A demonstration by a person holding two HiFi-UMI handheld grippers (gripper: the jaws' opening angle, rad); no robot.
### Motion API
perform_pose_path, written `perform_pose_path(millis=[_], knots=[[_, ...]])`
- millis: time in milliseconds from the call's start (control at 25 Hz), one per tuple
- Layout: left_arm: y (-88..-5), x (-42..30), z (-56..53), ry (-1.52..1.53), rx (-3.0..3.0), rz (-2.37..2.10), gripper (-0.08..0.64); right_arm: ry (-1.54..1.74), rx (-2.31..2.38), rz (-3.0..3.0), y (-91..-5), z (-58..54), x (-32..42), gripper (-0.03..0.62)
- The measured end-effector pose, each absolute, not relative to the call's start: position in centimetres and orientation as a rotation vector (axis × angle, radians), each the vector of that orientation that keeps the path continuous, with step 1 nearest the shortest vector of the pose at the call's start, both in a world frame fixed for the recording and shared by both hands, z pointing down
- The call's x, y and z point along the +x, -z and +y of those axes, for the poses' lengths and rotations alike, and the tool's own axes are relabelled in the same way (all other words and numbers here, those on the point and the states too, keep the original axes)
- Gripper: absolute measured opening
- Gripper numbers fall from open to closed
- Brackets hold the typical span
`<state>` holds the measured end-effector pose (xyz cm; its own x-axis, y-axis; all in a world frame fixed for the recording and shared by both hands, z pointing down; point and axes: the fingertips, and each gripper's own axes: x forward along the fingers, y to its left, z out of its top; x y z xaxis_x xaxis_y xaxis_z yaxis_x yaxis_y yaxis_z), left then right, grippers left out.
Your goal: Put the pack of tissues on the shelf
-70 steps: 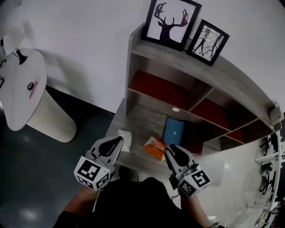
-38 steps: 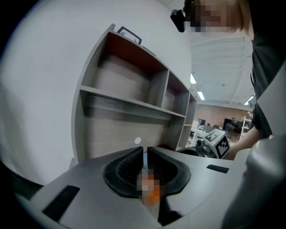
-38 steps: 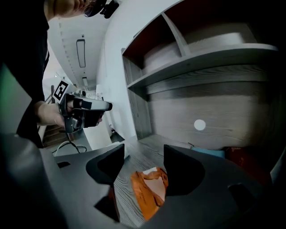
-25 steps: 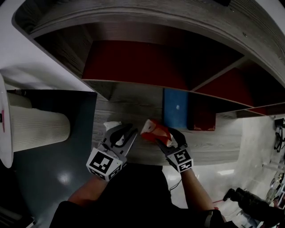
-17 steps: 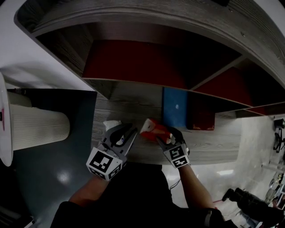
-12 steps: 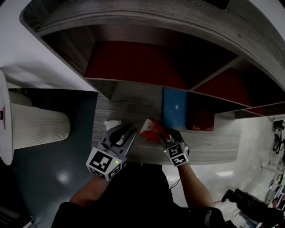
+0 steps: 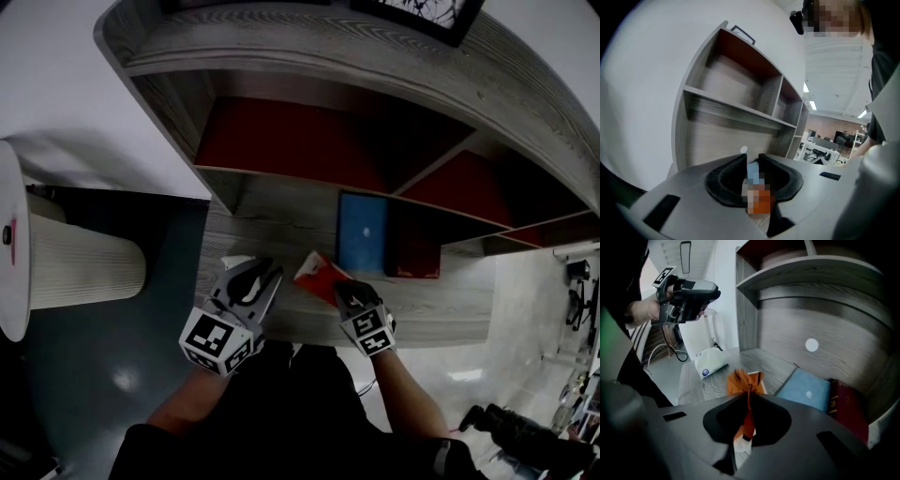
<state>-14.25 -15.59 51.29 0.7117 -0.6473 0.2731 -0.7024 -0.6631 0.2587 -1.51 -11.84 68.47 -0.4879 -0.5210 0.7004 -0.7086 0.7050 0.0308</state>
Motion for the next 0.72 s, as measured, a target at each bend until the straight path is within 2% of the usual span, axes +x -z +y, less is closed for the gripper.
perform_pose_path(millis=[720], knots=[[-47.4,-16.6,-13.6,-0.279,2.637,-1.103,0.077,-0.257,1.105,-2.310,-54.6,-11.5,-0.5,0.023]])
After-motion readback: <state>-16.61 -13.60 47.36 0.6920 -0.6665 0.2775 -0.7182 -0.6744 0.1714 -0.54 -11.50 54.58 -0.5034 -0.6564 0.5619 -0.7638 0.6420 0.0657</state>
